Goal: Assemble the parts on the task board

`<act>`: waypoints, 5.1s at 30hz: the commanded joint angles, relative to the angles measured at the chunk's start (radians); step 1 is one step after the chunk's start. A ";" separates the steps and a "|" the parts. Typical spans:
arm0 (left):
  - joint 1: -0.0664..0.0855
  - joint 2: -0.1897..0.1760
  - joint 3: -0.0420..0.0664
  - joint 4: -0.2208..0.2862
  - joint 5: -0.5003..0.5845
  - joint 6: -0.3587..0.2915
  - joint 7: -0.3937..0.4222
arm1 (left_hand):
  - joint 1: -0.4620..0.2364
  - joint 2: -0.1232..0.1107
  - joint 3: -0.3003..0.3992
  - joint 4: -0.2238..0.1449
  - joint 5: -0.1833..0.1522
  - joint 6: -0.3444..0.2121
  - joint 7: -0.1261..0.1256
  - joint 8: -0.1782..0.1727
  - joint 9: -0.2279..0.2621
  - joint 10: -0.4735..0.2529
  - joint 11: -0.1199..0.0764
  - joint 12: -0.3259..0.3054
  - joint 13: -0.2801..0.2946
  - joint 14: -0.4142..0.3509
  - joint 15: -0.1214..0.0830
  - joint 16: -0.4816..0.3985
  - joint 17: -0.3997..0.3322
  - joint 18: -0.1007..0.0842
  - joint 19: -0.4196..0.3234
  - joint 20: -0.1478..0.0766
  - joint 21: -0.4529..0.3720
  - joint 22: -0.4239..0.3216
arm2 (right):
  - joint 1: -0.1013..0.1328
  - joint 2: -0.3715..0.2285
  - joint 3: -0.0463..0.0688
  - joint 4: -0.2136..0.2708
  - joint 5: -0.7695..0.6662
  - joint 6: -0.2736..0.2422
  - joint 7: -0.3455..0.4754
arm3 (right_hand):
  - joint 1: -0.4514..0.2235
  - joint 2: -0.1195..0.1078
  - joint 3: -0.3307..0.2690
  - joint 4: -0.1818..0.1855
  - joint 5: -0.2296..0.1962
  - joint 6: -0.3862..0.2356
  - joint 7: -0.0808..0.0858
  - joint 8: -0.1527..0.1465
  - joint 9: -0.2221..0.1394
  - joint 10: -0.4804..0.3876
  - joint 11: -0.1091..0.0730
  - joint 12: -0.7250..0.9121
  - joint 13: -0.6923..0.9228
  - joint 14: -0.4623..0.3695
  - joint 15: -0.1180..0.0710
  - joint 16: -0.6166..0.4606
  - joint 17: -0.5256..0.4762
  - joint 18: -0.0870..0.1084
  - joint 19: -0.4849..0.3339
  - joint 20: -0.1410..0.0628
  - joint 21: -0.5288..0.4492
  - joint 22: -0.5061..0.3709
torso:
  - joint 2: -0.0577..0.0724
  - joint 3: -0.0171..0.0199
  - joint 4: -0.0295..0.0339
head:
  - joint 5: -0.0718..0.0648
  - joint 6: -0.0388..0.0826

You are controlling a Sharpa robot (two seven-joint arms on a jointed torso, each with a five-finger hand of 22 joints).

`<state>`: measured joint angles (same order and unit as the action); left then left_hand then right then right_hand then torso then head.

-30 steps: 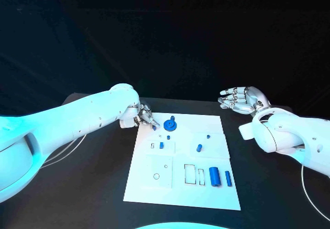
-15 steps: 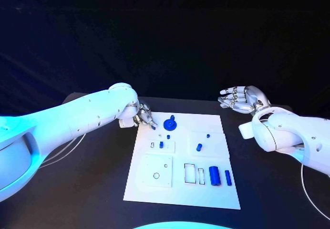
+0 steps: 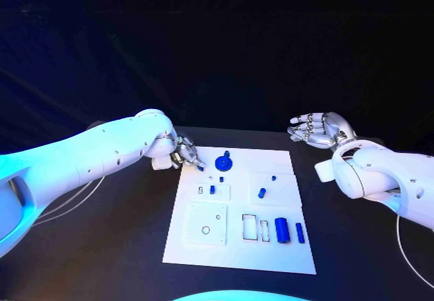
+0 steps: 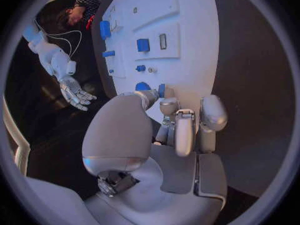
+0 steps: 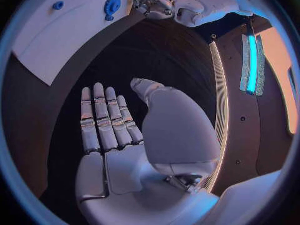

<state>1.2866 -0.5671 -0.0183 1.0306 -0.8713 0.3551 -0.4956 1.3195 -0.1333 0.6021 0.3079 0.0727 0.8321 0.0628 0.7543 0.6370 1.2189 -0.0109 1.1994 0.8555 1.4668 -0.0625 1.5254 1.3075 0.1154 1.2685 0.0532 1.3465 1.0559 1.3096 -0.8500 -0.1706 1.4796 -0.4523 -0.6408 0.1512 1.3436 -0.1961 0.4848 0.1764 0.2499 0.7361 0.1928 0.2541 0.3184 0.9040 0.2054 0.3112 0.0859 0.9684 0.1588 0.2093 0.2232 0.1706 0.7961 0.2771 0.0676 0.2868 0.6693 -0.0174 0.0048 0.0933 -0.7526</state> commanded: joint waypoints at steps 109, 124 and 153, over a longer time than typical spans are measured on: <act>-0.073 -0.180 -0.019 0.380 -0.131 -0.102 -0.053 | -0.098 -0.084 0.322 -0.230 0.036 0.036 -0.009 0.019 0.107 0.073 -0.009 0.028 0.052 0.086 -0.011 0.016 0.197 -0.023 0.043 -0.013 0.039 0.065 | -0.013 -0.003 -0.001 -0.010 -0.007 0.009 0.005 | -0.052 0.007 -0.003 -0.008 -0.003 -0.008 0.086 -0.022 -0.021 -0.012 0.009 -0.023 -0.022 -0.003 0.013 -0.039 -0.027 0.009 -0.026 0.009 -0.003 -0.036 | -0.005 0.0002 0.0043 | 0.025 -0.025; -0.073 -0.175 -0.019 0.376 -0.129 -0.088 -0.058 | -0.108 -0.092 0.331 -0.240 0.052 0.043 -0.010 0.017 0.107 0.081 -0.010 0.034 0.063 0.088 -0.011 0.019 0.203 -0.024 0.044 -0.014 0.040 0.067 | -0.014 -0.004 -0.001 -0.010 -0.007 0.011 0.003 | -0.055 0.008 -0.004 -0.007 -0.003 -0.008 0.086 -0.022 -0.021 -0.012 0.009 -0.023 -0.022 -0.003 0.013 -0.040 -0.028 0.009 -0.027 0.009 -0.003 -0.037 | -0.004 0.0000 0.0040 | 0.025 -0.027; -0.073 -0.155 -0.021 0.362 -0.115 -0.129 -0.068 | -0.229 -0.108 0.214 -0.200 0.142 0.074 -0.033 0.011 0.114 0.103 -0.026 0.048 0.091 0.091 -0.023 0.024 0.215 -0.024 0.045 -0.024 0.039 0.070 | -0.014 -0.005 -0.001 -0.007 -0.003 0.021 -0.001 | -0.057 0.009 -0.005 -0.007 -0.003 -0.008 0.087 -0.022 -0.023 -0.014 0.009 -0.024 -0.022 -0.004 0.014 -0.042 -0.030 0.008 -0.029 0.009 -0.003 -0.040 | -0.004 0.0000 0.0039 | 0.021 -0.029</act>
<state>1.2166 -0.7272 -0.0370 1.3910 -0.9980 0.2275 -0.5641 1.1004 -0.2408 0.7878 0.1431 0.2208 0.8998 0.0381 0.7719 0.7517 1.3213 -0.0335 1.2429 0.9464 1.4670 -0.0769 1.5457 1.3074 0.0996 1.3098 0.0338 1.3815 1.1248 1.2965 -0.8551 -0.1716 1.4707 -0.4541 -0.6361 0.1430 1.2962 -0.1855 0.4858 0.1698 0.2499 0.7360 0.1927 0.2348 0.2971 0.8968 0.2126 0.2920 0.0654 0.9682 0.1660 0.1728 0.1951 0.1705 0.7748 0.2842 0.0676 0.2480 0.6649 -0.0174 0.0090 0.1147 -0.7811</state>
